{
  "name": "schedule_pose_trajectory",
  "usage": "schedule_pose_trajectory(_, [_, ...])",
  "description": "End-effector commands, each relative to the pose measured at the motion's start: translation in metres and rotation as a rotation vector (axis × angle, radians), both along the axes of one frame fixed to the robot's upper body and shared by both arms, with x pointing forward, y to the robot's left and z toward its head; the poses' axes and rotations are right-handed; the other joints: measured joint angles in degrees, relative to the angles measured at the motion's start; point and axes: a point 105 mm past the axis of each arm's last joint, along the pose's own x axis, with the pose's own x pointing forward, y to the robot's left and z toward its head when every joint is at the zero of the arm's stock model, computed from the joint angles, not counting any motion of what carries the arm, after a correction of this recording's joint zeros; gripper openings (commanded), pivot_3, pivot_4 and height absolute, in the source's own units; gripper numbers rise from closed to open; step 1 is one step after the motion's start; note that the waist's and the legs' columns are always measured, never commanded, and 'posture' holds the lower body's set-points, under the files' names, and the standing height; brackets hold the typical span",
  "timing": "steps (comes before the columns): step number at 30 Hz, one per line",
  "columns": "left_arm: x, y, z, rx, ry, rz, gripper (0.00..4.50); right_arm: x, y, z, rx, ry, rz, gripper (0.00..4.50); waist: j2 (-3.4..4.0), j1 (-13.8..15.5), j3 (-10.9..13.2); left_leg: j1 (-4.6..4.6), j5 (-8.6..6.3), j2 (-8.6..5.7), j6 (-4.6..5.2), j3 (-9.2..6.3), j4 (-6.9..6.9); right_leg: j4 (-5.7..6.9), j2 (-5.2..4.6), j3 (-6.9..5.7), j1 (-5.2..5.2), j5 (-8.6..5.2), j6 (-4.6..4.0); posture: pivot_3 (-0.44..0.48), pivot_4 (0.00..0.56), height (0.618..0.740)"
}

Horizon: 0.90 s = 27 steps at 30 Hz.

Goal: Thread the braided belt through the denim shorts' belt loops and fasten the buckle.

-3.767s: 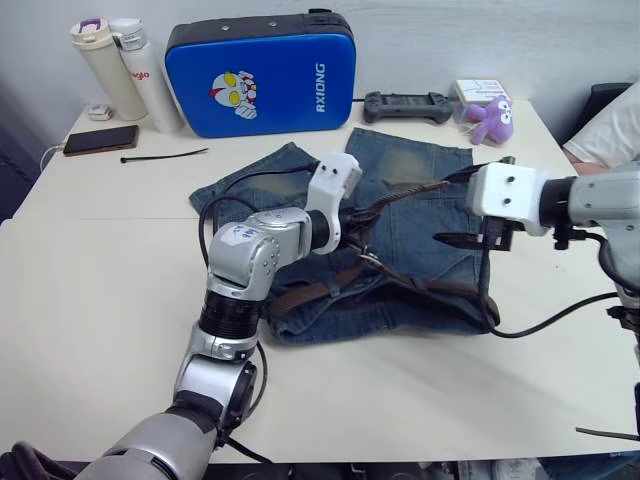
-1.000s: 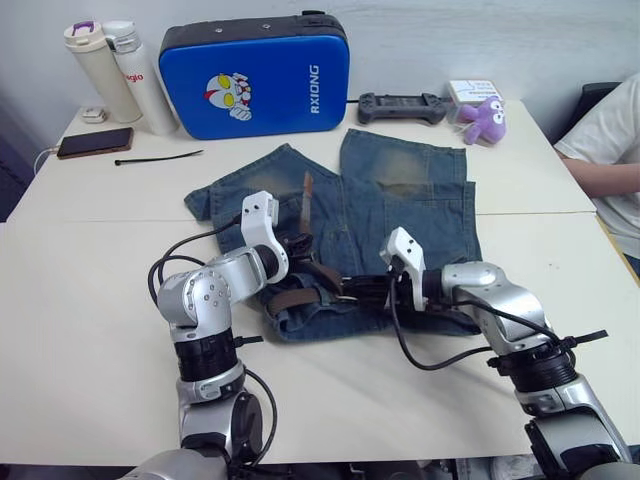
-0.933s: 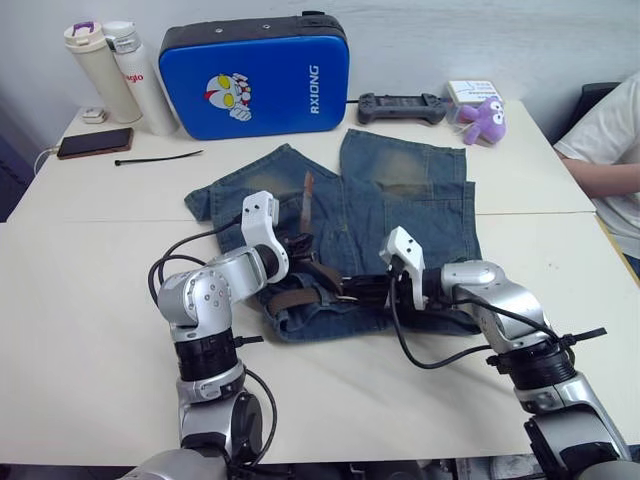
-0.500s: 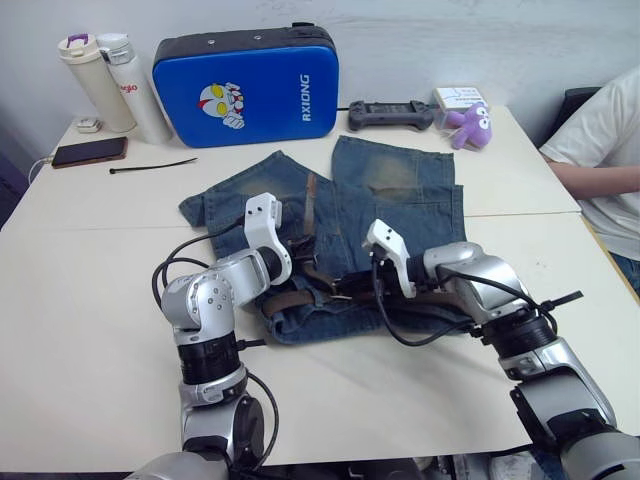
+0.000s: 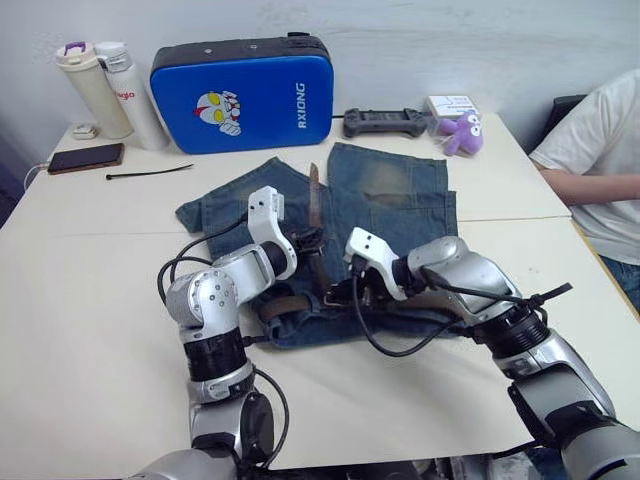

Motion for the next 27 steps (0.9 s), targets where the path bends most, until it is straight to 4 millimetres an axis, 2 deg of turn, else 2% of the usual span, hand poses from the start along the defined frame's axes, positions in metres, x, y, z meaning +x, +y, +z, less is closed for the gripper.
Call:
schedule_pose_trajectory(1, [0.002, -0.009, 0.027, -0.025, -0.098, -0.052, 0.00, -0.021, -0.014, -0.068, -0.185, 0.141, -0.040, 0.04, -0.01, 0.01, -0.01, 0.29, -0.03, -0.01, -0.04, 0.03, -0.18, -0.13, -0.01, 0.02, 0.26, 0.00, -0.01, 0.000, 0.150, 0.740])
schedule_pose_trajectory(4, [0.003, -0.021, 0.033, -0.011, -0.107, -0.139, 0.00, -0.022, -0.007, -0.065, -0.154, 0.110, -0.026, 0.04, -0.03, -0.03, -0.02, 0.43, -0.16, -0.02, -0.42, 0.04, -0.36, -0.23, -0.01, 0.02, 0.37, 0.00, -0.01, 0.000, 0.150, 0.740])
schedule_pose_trajectory(8, [0.001, -0.034, 0.046, 0.013, -0.136, -0.254, 0.00, -0.024, -0.008, -0.067, -0.159, 0.085, -0.033, 0.04, -0.03, -0.17, -0.01, 0.43, -0.10, 0.00, -0.54, 0.04, -0.47, -0.20, -0.01, 0.00, 0.28, 0.00, -0.01, 0.000, 0.150, 0.740])
schedule_pose_trajectory(16, [-0.011, -0.064, 0.029, 0.136, -0.115, -0.520, 0.00, -0.025, -0.008, -0.069, -0.177, 0.039, -0.039, 0.04, -0.01, -0.15, -0.03, 0.47, -0.07, 0.01, -0.70, 0.02, -0.56, -0.17, -0.01, -0.01, 0.24, -0.01, -0.02, 0.000, 0.150, 0.740])
schedule_pose_trajectory(19, [-0.004, -0.075, 0.024, 0.182, -0.125, -0.565, 0.00, -0.026, -0.008, -0.066, -0.173, 0.024, -0.036, 0.04, 0.06, 0.16, -0.10, 0.49, -0.07, 0.00, -0.70, 0.01, -0.56, -0.19, -0.02, -0.01, 0.28, -0.01, -0.02, 0.000, 0.150, 0.740])
schedule_pose_trajectory(24, [0.010, -0.103, 0.049, 0.165, -0.212, -0.615, 0.00, -0.031, -0.008, -0.065, -0.170, 0.019, -0.027, 0.04, 0.13, 0.56, -0.17, 0.46, -0.07, -0.08, -0.65, -0.05, -0.54, -0.31, -0.12, -0.06, 0.37, 0.00, -0.03, 0.000, 0.150, 0.740])
schedule_pose_trajectory(27, [0.012, -0.120, 0.055, 0.154, -0.217, -0.656, 0.00, -0.033, -0.011, -0.066, -0.184, 0.017, -0.033, 0.04, 0.14, 1.14, -0.16, 0.41, -0.08, -0.12, -0.59, -0.06, -0.54, -0.36, -0.16, -0.07, 0.36, 0.00, -0.03, 0.000, 0.150, 0.740])
